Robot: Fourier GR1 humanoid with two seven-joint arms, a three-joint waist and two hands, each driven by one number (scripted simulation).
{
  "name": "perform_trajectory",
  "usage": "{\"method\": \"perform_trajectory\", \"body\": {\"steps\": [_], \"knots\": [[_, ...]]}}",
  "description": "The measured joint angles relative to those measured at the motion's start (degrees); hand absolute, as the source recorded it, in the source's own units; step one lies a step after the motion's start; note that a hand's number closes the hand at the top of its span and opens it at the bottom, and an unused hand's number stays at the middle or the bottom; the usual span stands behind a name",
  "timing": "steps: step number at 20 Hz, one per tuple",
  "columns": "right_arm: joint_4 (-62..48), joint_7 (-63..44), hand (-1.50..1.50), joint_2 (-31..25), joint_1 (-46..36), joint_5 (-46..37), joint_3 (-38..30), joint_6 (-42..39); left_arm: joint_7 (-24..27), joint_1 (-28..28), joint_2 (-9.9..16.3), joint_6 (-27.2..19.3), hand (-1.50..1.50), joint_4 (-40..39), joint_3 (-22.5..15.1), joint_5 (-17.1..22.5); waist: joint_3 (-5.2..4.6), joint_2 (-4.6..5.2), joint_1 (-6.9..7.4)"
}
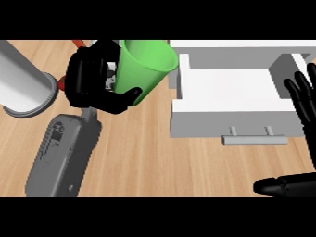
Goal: Pick up the cup, place it into the drawer and close the drawer
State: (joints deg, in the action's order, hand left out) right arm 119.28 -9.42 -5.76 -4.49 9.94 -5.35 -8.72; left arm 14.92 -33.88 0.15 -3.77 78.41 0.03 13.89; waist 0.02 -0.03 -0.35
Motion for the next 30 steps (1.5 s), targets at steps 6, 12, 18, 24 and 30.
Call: {"method": "perform_trajectory", "body": {"steps": [6,12,18,24,30], "knots": [[-0.1,-0.8,-1.50,-0.5,-0.4,0.5,-0.5,-0.1,-4.5,-9.1,0.1,-4.7,1.50,-3.4,-0.9,-1.8,0.00,0.03,-0.15],[0.1,-0.3,-1.50,-0.1,0.7,0.1,0.0,-0.4,-5.3,-16.7,-0.1,-7.8,1.50,-10.6,-2.1,-2.1,-0.01,0.07,-0.34],[-1.6,0.3,-1.50,-0.4,-0.7,0.0,-0.6,-0.5,-4.8,-23.9,-0.1,-11.8,1.50,-20.1,-4.7,-1.4,0.00,0.18,-0.68],[-2.1,1.3,-1.50,0.3,-0.7,-0.6,0.3,-0.5,-1.5,-29.9,-0.1,-15.8,1.50,-30.2,-8.3,3.6,0.00,0.29,-1.18],[-2.7,2.1,-1.50,0.0,-0.6,-0.6,0.1,-1.0,3.1,-33.7,-0.1,-17.8,1.50,-39.7,-12.2,9.1,0.01,0.48,-1.93]]}}
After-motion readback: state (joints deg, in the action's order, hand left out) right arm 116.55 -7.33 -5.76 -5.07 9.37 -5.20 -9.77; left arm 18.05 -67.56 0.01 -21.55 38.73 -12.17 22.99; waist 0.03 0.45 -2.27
